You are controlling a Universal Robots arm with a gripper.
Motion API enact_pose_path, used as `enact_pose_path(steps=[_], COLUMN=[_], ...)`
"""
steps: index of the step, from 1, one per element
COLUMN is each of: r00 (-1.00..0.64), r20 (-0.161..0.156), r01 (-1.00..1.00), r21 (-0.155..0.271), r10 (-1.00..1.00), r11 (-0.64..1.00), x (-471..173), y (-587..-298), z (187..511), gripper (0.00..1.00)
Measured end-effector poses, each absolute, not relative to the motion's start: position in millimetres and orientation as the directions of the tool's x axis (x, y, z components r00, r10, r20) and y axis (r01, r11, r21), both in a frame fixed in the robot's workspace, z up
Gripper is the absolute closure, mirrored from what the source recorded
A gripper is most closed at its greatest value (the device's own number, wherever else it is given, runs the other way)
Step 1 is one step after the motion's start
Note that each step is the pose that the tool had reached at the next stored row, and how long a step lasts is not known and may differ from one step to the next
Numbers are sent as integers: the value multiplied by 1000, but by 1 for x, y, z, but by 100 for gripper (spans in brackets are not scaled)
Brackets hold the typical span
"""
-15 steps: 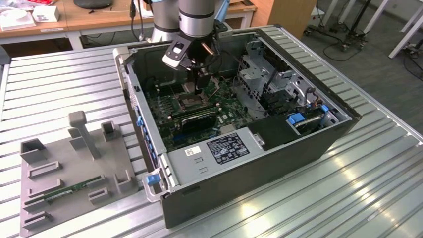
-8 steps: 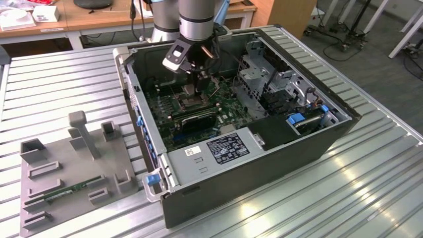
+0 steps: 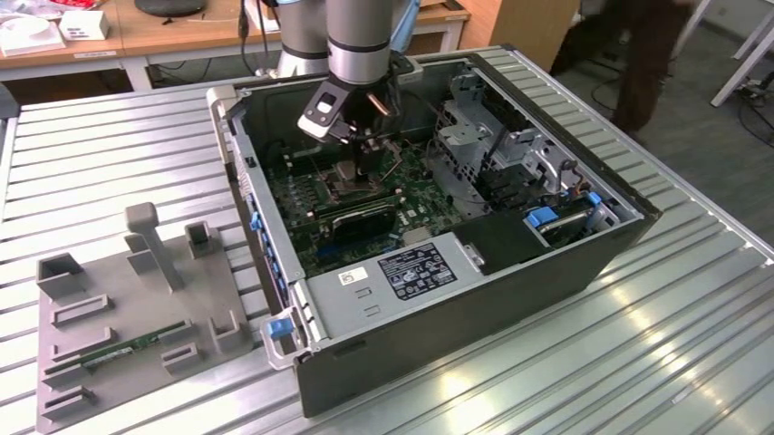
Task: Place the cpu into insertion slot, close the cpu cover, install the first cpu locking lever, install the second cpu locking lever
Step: 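Place the cpu into insertion slot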
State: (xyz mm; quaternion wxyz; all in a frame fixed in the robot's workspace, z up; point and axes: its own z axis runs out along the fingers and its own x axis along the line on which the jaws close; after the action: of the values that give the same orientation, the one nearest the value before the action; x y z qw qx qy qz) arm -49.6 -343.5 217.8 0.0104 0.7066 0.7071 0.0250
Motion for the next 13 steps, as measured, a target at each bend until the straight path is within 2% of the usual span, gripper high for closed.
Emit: enact_pose_path(steps=[13], r00=[-1], r20=[21], r01=[999], r21=[50], r10=[1000], r11=[0], x=[-51], y=[-343], z=[208], gripper=[46])
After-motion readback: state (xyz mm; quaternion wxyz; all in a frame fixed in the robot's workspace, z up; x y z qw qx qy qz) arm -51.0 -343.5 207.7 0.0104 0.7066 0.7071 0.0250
